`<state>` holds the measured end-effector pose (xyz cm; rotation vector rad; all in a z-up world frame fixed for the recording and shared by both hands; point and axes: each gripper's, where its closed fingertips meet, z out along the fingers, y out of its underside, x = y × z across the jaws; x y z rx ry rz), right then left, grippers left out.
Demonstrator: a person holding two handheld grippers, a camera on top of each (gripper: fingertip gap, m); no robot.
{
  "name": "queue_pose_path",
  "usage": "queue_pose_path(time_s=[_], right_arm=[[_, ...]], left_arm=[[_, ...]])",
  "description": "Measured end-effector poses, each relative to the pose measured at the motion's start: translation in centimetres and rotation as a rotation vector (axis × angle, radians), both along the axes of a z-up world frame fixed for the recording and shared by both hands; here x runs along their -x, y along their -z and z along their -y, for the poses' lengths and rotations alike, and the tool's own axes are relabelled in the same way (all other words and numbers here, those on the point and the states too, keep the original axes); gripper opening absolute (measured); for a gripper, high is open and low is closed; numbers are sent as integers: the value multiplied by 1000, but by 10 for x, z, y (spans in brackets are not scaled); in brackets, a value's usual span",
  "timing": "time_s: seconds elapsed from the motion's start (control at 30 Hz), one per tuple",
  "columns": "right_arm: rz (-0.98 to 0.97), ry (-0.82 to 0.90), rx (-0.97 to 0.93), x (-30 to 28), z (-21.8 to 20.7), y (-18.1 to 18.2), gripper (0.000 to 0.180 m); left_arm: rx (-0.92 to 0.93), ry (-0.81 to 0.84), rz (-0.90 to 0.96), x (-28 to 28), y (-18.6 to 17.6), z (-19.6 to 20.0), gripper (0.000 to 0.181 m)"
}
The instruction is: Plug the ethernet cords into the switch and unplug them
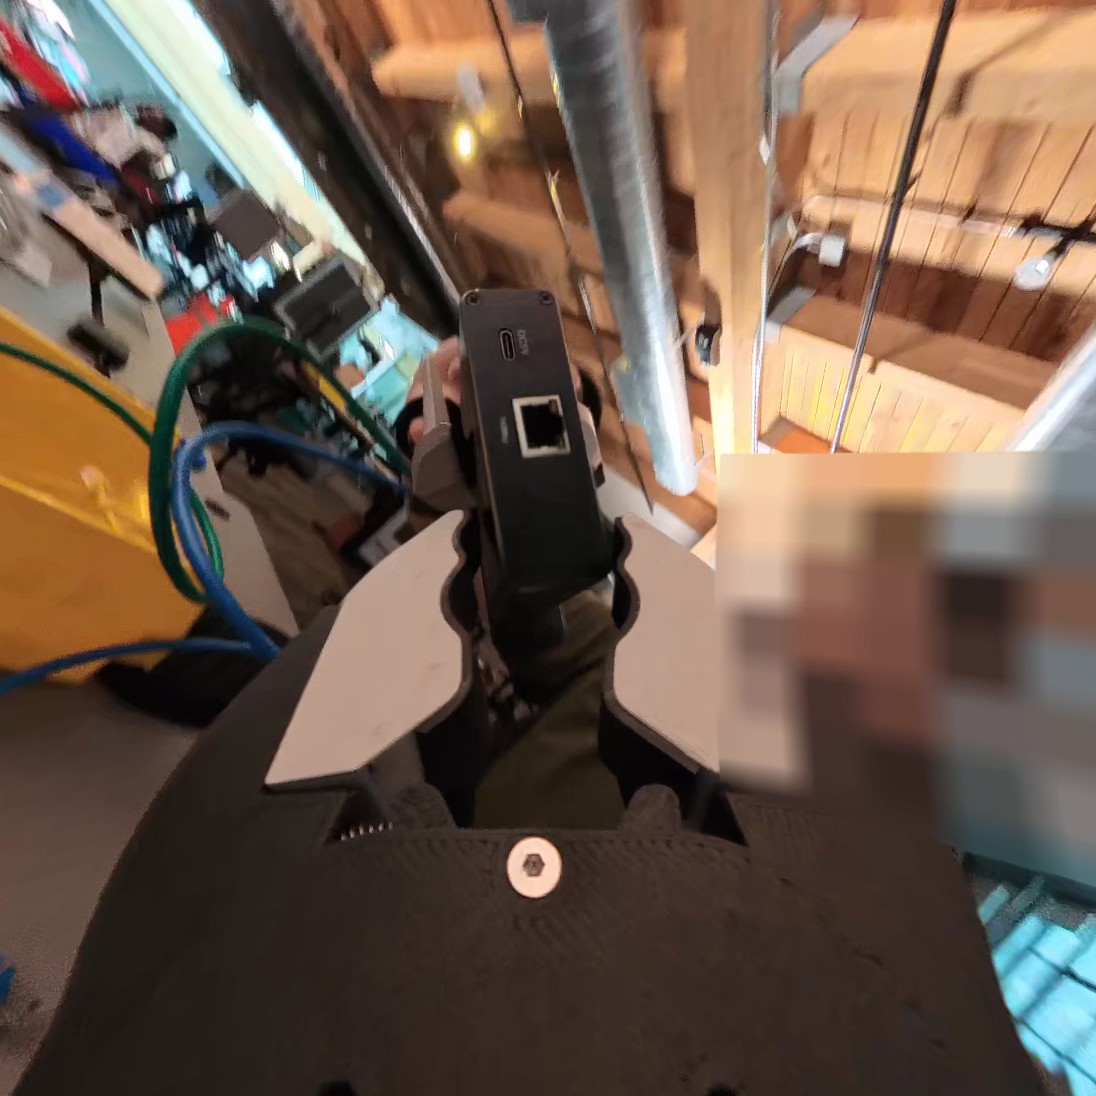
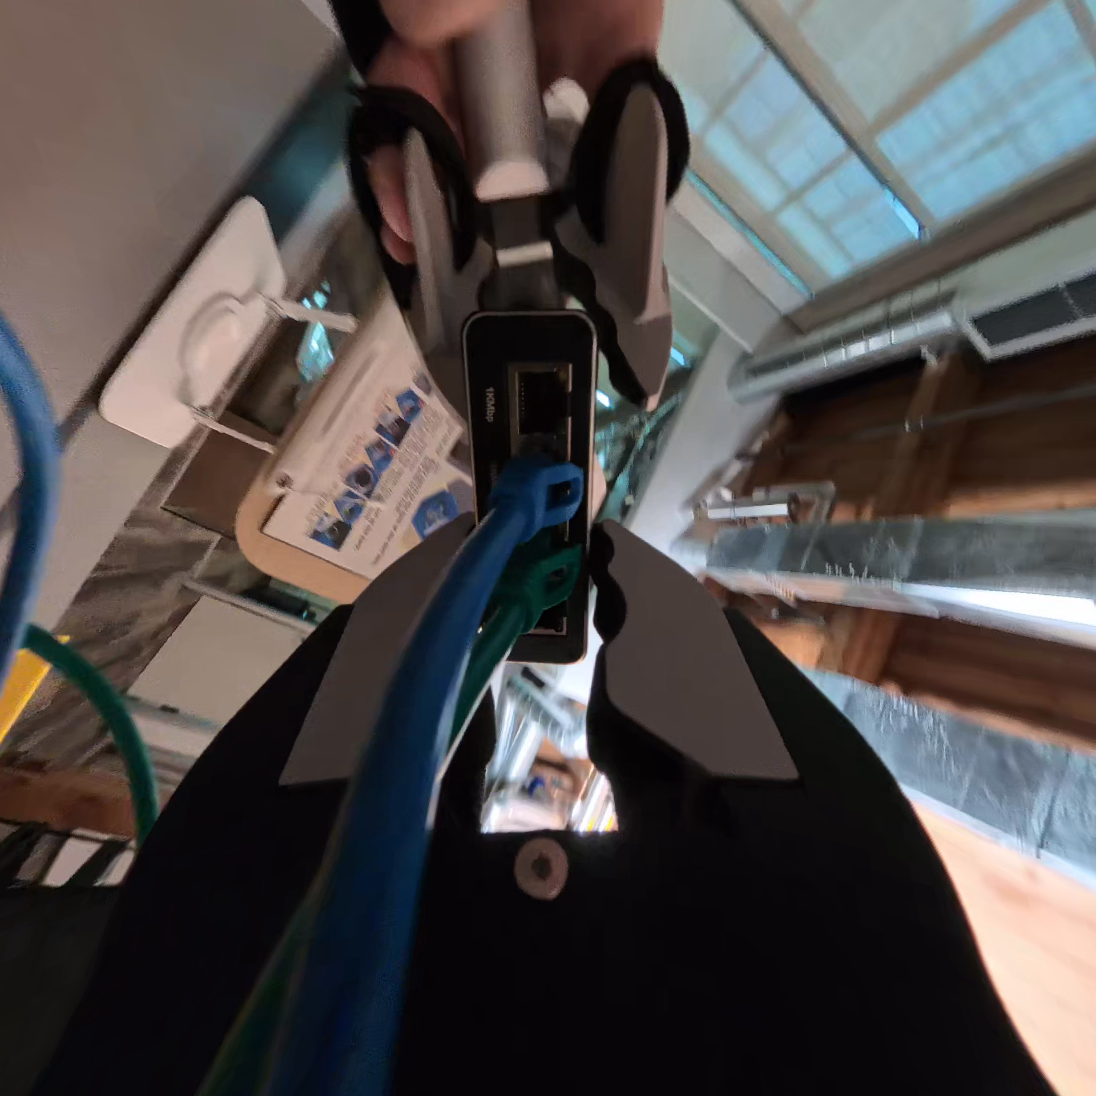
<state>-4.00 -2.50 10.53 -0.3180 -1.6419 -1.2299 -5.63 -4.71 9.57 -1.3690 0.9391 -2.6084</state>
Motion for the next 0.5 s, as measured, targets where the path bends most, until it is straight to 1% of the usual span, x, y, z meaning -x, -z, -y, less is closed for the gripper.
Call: queue_pose_path(time_s=[0.03,0.07,0.13,0.2,0.27,0.3,0.33,0.4,0.5], right_arm=[[-57,30,-16,-2,-4,-7,33],[-105,59,-26,-4,-9,-13,33],[-145,94,-48,-5,-14,-17,33],[-177,119,-60,-4,-18,-17,32],[-189,160,-66,-4,-24,-16,32],[-186,171,-69,-4,-26,-15,29],[-178,170,-70,-2,-27,-13,33],[-171,188,-79,-3,-31,-12,32],[-177,157,-76,-2,-32,-11,33]], left_arm=[[15,-49,8,-1,-4,-6,50],[10,-97,-2,-3,-4,-10,56],[-8,-186,-19,-7,-6,-17,58],[1,-249,-1,-8,-12,-21,51],[-21,-237,-10,-10,-12,-15,47],[-37,-222,-20,-12,-12,-11,43],[-44,-232,-38,-14,-10,-11,36],[-56,-285,-51,-16,-8,-17,34],[-71,-278,-65,-16,-6,-17,34]])
